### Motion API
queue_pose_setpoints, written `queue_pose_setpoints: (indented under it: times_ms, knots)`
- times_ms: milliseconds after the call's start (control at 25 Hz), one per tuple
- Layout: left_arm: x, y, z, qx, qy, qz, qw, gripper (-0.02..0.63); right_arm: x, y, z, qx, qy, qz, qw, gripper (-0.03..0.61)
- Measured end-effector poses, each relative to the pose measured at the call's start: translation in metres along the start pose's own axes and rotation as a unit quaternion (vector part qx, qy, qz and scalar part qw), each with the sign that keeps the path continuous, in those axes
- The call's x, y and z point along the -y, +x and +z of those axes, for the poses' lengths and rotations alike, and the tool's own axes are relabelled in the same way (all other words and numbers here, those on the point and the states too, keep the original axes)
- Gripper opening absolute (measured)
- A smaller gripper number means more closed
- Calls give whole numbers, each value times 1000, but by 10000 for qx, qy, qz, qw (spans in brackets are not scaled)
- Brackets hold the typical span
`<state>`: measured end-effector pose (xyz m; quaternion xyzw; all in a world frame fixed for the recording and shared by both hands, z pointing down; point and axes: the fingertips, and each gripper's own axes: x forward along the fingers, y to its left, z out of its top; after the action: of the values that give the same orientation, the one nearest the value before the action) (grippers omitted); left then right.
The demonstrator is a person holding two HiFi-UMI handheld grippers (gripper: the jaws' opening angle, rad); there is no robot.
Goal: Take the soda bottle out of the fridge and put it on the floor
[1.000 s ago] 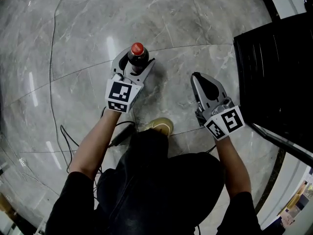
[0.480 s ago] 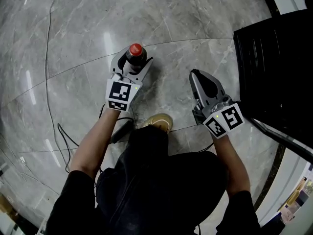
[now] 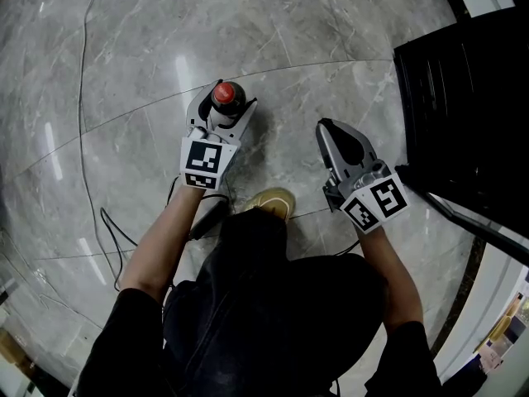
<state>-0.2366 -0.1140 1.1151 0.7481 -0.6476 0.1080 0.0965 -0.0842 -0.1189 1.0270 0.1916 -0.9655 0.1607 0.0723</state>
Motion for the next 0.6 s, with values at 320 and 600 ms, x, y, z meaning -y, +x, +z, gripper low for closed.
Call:
queue_pose_setpoints:
  times_ms: [320, 600]
  knots:
    - [1, -3, 9, 141, -132, 32, 9998, 314, 3, -1, 0, -9, 16, -43, 10000, 25]
    - [1, -22, 69, 205, -25, -16, 9998, 314, 13, -12, 48, -129, -128, -227, 9996, 25]
